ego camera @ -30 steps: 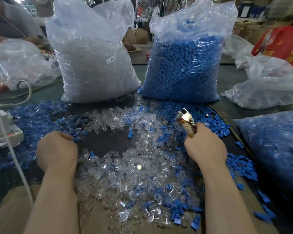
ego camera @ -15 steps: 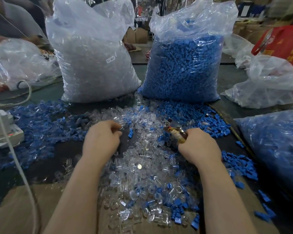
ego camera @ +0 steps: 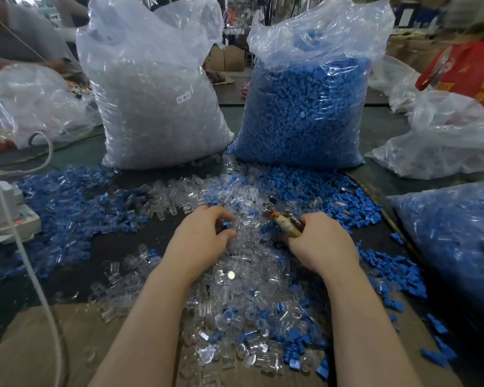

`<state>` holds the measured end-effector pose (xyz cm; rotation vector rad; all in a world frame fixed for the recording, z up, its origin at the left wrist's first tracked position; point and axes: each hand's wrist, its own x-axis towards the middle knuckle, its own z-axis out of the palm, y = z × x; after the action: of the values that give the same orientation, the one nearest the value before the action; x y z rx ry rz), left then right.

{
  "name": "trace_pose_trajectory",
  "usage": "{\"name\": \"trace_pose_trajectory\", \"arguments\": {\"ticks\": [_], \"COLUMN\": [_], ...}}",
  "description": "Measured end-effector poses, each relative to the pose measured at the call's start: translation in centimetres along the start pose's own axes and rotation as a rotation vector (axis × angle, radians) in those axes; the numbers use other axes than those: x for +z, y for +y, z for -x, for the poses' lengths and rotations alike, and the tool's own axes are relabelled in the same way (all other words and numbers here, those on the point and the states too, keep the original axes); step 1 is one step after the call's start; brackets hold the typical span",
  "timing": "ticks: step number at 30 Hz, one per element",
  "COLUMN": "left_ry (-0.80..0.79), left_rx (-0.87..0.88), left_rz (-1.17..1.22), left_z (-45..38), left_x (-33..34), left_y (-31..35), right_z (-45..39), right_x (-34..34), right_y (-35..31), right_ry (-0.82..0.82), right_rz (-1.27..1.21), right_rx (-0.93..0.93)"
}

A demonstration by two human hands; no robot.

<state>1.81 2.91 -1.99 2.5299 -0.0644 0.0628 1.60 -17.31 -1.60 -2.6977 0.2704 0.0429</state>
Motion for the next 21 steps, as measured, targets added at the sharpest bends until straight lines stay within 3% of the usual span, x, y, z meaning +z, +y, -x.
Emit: {"name": "trace_pose_trajectory", "arguments": {"ticks": [6, 11, 21], "left_ry": [-0.026, -0.075, -0.130], "left_rx": [-0.040, -0.054, -0.021], "left_rz": [0.028, 0.075, -0.031], "left_z": [0.0, -0.1, -0.6], "left_x": [-0.1, -0.2, 0.0], "left_y": [-0.3, -0.7, -0.6], "right_z": [-0.3, -0.3, 0.3], "right_x": [-0.4, -0.8, -0.5], "right_y": [1.1, 1.0, -0.4], "right_ry": [0.032, -0.028, -0.011], "right_rz": [-0.087, -0.157, 0.009], "right_rx": [0.037, -0.036, 0.028]}}
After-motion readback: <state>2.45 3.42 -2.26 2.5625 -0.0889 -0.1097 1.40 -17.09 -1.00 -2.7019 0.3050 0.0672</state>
